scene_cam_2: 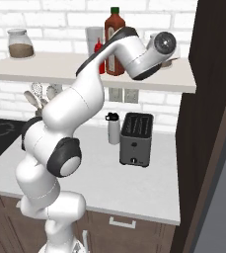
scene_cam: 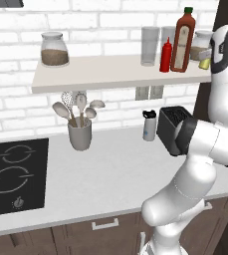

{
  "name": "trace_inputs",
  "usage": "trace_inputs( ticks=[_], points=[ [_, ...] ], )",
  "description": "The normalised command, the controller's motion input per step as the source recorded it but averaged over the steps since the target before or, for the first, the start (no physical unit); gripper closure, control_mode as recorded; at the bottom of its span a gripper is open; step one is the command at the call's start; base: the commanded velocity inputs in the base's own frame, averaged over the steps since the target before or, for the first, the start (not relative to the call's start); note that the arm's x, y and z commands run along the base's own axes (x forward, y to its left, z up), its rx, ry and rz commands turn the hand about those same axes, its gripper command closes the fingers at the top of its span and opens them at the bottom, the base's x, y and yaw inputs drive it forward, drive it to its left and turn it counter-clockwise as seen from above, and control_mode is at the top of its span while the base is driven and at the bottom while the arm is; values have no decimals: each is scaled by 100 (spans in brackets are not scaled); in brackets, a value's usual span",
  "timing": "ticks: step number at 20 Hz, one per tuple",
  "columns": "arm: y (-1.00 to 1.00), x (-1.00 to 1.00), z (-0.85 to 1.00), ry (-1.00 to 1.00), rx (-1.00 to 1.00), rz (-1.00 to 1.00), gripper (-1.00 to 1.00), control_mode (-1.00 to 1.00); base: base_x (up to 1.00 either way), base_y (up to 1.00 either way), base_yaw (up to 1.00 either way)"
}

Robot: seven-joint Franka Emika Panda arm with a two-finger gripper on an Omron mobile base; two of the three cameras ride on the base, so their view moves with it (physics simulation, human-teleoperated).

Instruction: Put the shaker and condiment bottle from the counter next to their counterparts in the cabinet.

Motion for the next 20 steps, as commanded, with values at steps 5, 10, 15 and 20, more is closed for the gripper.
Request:
trace_inputs(
  ticks=[5,10,15,20],
  points=[
    [2,0,-5,-3,0,14,-100,-100,0,0,0],
    [0,0,-1,-1,0,12,-100,-100,0,0,0],
    [0,-5,0,0,0,12,-100,-100,0,0,0],
    [2,-18,0,0,0,5,-100,-100,0,0,0]
  ],
)
